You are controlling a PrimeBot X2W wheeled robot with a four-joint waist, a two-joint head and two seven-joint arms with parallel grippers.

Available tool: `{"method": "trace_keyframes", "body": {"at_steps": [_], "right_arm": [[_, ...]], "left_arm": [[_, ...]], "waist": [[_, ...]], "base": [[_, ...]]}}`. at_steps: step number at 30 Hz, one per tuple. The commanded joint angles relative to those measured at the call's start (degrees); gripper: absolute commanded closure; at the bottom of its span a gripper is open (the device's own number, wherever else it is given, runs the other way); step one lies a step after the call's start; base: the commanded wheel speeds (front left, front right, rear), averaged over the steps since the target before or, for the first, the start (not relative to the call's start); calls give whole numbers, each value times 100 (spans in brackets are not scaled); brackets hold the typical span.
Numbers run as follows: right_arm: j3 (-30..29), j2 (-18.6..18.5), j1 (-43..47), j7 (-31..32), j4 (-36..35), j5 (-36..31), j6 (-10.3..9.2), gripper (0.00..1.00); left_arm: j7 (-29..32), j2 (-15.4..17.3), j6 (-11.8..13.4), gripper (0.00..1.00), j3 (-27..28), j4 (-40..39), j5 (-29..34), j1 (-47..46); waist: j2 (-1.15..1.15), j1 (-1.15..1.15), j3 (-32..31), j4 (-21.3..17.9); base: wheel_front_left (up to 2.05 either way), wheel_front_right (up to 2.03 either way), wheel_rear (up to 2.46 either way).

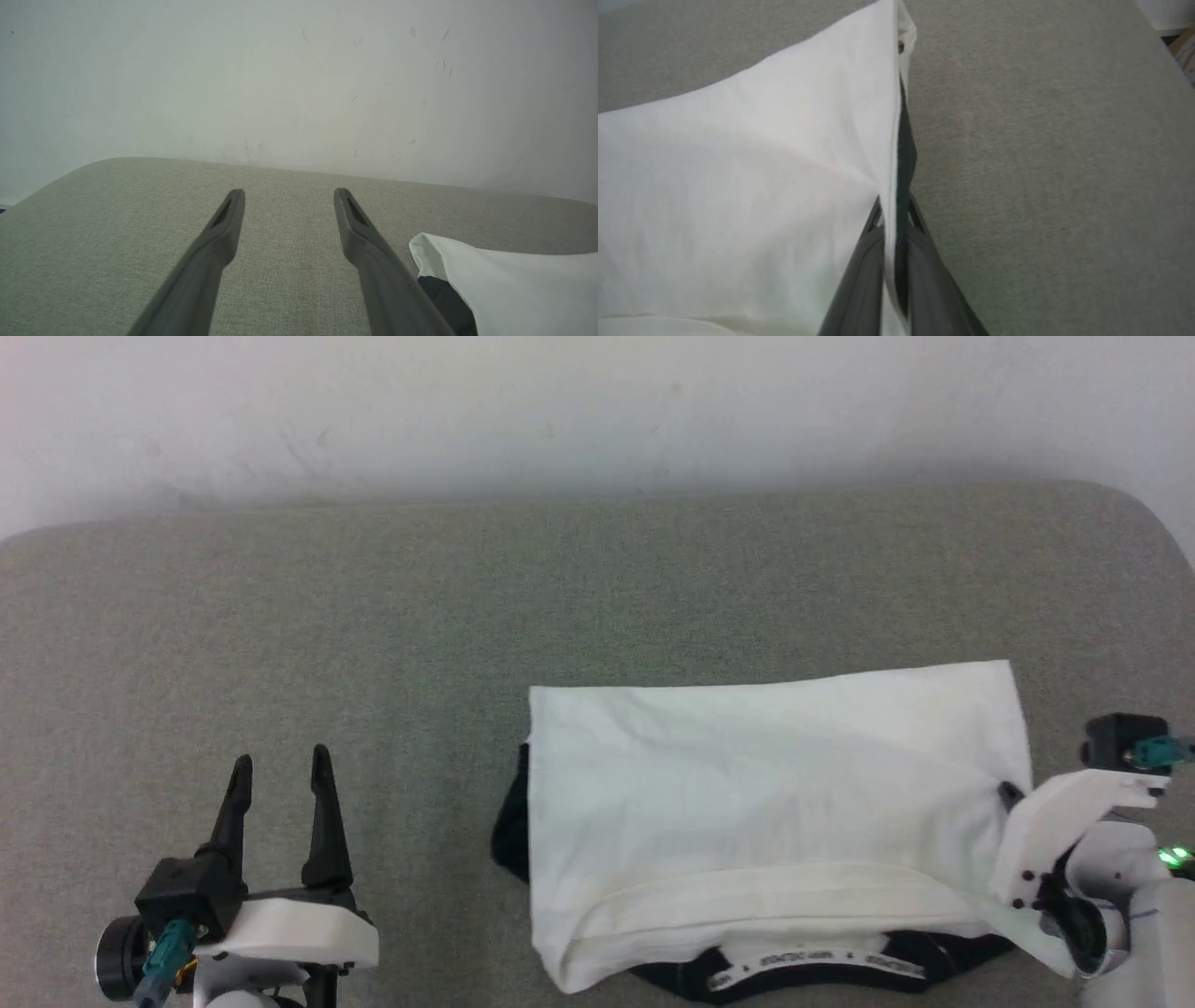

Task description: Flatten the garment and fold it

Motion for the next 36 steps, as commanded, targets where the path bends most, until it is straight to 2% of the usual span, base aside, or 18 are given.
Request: {"method": "trace_keyframes", "body": {"at_steps": [1, 5, 9, 13, 19, 25, 30, 36], "right_arm": [[-100, -26, 76, 23, -107, -114, -12, 100], [-510, -26, 283, 177, -614, -556, -12, 100], [-504, -26, 439, 350, -1029, -594, -12, 100], [-97, -26, 648, 664, -1620, -294, -12, 100], [682, -26, 958, 1310, -2930, 254, -12, 100], [1608, -26, 1104, 1904, -3934, 452, -12, 100], [2379, -26, 882, 2020, -3870, 443, -12, 100], [3114, -26, 368, 1781, -3032, 476, -12, 100]], "left_arm": [[-27, -34, -35, 0, 24, 3, 45, -5], [-27, -72, -67, 0, 51, 7, 74, -19], [-27, -100, -104, 0, 74, 15, 105, -33], [-27, -122, -145, 0, 87, 38, 133, -40], [-27, -146, -186, 0, 110, 70, 176, -40], [-27, -168, -219, 0, 126, 96, 188, -63], [-27, -185, -241, 0, 128, 113, 193, -98], [-27, -205, -276, 0, 59, 142, 208, -226]], "waist": [[0, 0, 9, -11], [0, 0, 25, -44], [0, 0, 26, -65], [0, 0, 5, -57], [0, 0, -31, -16], [0, 0, -27, 60], [0, 0, 31, 116], [0, 0, 158, 270]], "base": [[0, 0, 0], [0, 0, 0], [0, 0, 0], [0, 0, 0], [0, 0, 0], [0, 0, 0], [0, 0, 0], [0, 0, 0]]}}
